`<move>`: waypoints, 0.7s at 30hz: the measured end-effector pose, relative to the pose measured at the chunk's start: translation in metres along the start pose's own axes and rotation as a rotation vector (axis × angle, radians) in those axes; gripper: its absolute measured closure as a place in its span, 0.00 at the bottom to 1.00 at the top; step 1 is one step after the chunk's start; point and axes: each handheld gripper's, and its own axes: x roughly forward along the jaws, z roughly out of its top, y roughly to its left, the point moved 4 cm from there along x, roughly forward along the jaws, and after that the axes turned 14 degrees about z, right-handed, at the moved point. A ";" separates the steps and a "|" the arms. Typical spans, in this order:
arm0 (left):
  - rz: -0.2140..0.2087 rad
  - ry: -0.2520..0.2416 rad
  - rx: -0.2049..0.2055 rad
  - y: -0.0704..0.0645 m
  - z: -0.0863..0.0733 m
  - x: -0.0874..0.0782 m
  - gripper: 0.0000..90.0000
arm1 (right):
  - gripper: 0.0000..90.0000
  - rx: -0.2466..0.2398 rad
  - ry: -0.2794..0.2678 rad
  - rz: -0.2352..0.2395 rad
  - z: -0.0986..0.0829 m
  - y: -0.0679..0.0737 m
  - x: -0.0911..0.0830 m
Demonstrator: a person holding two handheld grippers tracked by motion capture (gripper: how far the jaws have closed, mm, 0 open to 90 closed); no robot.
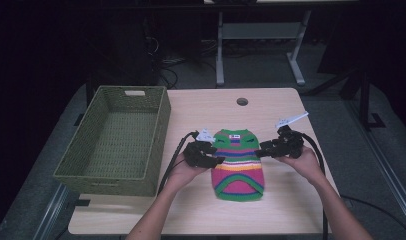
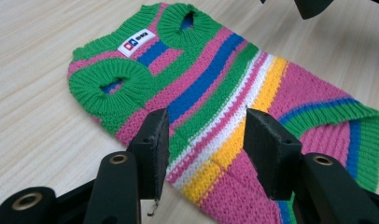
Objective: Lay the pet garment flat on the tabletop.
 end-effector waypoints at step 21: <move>-0.014 -0.004 -0.029 -0.005 -0.013 -0.011 0.45 | 0.40 -0.014 0.003 -0.011 -0.018 0.011 -0.017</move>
